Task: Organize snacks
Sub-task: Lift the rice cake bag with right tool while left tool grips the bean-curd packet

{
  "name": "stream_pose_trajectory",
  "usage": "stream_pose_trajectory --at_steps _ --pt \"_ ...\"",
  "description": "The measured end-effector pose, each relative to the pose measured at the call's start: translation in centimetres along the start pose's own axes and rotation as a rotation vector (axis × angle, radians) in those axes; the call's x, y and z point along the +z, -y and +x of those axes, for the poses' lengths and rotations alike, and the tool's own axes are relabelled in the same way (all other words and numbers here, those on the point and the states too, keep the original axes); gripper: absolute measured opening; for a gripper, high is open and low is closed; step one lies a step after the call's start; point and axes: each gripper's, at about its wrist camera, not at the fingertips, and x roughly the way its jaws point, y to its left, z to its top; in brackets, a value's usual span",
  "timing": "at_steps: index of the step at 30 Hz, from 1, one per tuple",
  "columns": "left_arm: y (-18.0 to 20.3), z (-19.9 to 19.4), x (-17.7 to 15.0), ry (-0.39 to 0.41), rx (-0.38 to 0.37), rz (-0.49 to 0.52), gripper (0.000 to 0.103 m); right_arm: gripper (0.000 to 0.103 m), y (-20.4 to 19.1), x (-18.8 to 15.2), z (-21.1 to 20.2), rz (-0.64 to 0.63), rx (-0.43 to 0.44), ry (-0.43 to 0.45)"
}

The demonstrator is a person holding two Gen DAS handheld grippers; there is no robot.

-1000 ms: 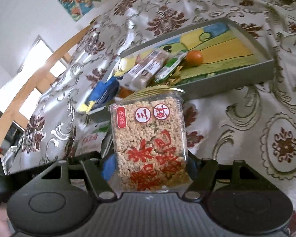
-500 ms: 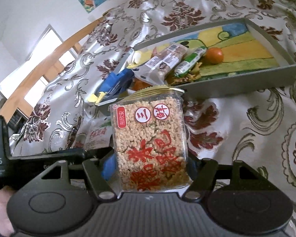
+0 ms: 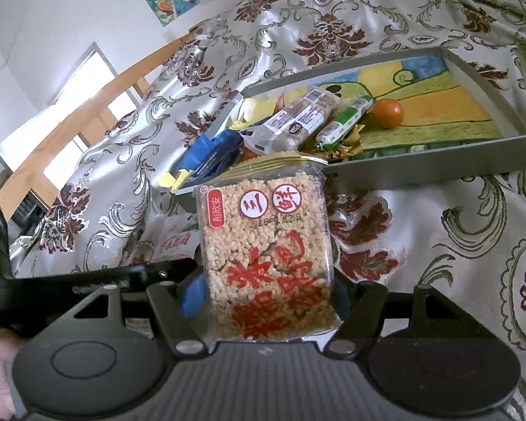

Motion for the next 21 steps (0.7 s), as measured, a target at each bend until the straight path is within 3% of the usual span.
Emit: stream_pose_trajectory --at_steps 6,9,11,15,17,21 --pt "-0.7 -0.6 0.1 0.002 -0.037 -0.062 0.065 0.074 0.0 0.0 0.0 0.004 0.001 0.004" --pt "-0.4 -1.1 0.1 -0.003 -0.024 -0.037 0.057 0.074 0.0 0.0 0.0 0.005 -0.001 0.007" --pt "0.2 -1.6 -0.1 0.001 0.024 0.02 0.052 0.074 0.0 0.0 0.1 0.009 -0.001 0.004" --pt "1.3 -2.6 -1.3 -0.014 0.063 0.152 0.057 0.074 -0.2 -0.1 0.2 -0.001 0.002 0.002" --pt "1.7 -3.1 -2.1 -0.025 0.096 0.187 0.069 0.074 -0.4 -0.1 0.1 -0.01 0.003 0.007" --pt "3.0 -3.7 -4.1 -0.021 0.2 0.3 0.072 0.074 -0.6 -0.1 -0.1 -0.03 -0.003 0.022"
